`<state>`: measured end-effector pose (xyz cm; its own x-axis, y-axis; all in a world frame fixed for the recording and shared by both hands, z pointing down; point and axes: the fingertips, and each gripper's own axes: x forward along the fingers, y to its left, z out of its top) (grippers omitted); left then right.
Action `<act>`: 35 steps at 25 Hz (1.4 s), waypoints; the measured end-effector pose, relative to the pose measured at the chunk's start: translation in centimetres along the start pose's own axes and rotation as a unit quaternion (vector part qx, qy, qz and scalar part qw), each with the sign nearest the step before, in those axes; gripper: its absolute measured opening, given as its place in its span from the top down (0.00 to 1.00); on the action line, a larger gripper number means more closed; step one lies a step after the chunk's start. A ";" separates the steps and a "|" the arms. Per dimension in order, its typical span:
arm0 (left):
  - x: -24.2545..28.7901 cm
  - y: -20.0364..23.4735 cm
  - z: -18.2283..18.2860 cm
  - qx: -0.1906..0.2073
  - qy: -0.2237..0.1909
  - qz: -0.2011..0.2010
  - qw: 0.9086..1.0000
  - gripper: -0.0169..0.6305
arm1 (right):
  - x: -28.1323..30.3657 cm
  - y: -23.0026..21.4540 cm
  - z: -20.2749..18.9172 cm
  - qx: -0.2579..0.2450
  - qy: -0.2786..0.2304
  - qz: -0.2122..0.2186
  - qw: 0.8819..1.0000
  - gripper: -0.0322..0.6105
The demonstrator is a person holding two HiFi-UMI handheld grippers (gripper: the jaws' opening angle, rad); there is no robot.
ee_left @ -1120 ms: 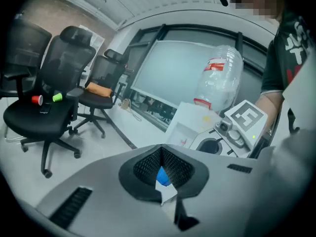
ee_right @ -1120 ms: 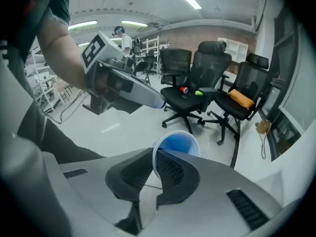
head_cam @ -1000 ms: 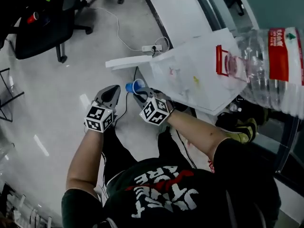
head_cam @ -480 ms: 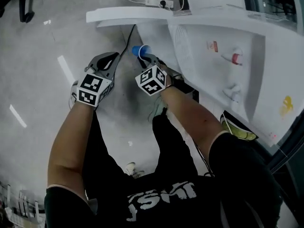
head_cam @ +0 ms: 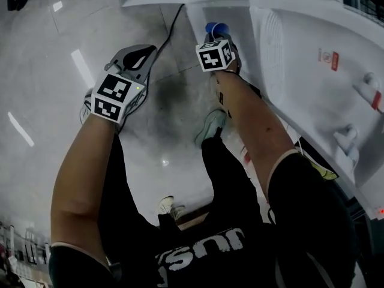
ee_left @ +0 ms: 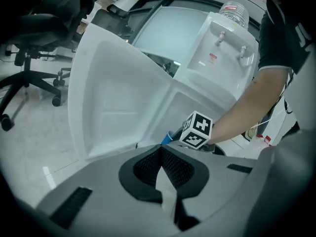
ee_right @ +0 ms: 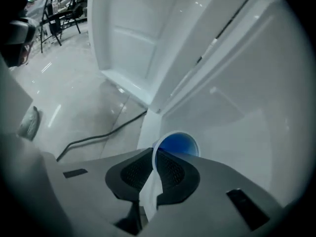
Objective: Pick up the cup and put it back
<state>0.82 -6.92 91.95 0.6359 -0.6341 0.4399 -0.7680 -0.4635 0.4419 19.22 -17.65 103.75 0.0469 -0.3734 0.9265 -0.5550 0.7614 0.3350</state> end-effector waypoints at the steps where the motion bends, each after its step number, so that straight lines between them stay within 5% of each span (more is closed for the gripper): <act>1: 0.2 0.0 -0.1 -0.002 0.000 -0.001 1.000 0.96 | 0.5 -0.6 -0.4 0.008 0.008 -0.006 1.000 0.87; 15: 0.8 -1.1 0.0 0.004 0.006 -0.026 1.000 0.96 | 2.4 -3.6 -2.1 0.005 0.038 -0.045 0.998 0.87; 22: -0.1 -2.5 0.6 -0.007 0.007 -0.026 1.000 0.96 | -0.3 -2.5 -1.3 0.027 0.021 -0.038 0.999 0.71; 29: -4.3 -5.1 2.5 -0.030 0.002 -0.004 1.000 0.96 | -8.7 3.9 0.0 0.058 -0.030 0.055 0.996 0.73; 35: -10.5 -10.9 8.9 -0.045 -0.020 0.001 0.999 0.96 | -23.9 10.7 -0.4 0.048 -0.066 0.174 0.981 0.83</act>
<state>1.87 -0.69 75.56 0.6289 -0.6608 0.4096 -0.7583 -0.4050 0.5109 12.46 -0.33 85.23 -0.2646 -0.1702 0.9492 -0.5949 0.8035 -0.0217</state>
